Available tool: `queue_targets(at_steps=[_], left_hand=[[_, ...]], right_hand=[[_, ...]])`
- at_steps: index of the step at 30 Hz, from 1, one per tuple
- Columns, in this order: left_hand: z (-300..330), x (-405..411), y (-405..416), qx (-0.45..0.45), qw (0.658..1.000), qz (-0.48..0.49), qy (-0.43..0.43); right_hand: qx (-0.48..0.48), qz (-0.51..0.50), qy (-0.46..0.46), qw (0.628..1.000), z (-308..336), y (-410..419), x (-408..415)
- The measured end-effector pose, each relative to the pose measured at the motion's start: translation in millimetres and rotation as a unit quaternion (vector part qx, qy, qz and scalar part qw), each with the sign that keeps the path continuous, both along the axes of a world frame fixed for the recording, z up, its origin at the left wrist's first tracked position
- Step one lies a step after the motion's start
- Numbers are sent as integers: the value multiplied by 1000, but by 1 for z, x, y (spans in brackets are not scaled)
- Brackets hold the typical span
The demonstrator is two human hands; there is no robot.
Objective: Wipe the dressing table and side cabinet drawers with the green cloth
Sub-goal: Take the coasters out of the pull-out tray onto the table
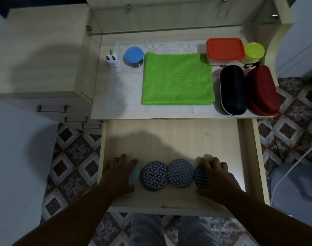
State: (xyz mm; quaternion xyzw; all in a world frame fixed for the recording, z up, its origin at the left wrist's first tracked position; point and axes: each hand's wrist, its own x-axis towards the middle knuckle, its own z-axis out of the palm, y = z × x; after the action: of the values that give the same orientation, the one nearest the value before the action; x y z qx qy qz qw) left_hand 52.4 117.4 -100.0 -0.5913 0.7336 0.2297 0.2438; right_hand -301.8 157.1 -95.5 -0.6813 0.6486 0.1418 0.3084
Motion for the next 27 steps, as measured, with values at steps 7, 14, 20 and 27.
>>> queue_targets(at_steps=[7,14,20,27], left_hand=[[-6,4,4,0,1000,2,18],[-4,6,10,-3,1000,11,28],[-2,8,16,1,999,22,43],[-1,4,18,-2,999,35,34]], right_hand=[[-15,-14,4,1000,-7,6,5],[-55,10,-81,995,-3,-13,48],[-16,64,-37,997,-9,-23,82],[-15,81,-11,997,-11,-22,89]])
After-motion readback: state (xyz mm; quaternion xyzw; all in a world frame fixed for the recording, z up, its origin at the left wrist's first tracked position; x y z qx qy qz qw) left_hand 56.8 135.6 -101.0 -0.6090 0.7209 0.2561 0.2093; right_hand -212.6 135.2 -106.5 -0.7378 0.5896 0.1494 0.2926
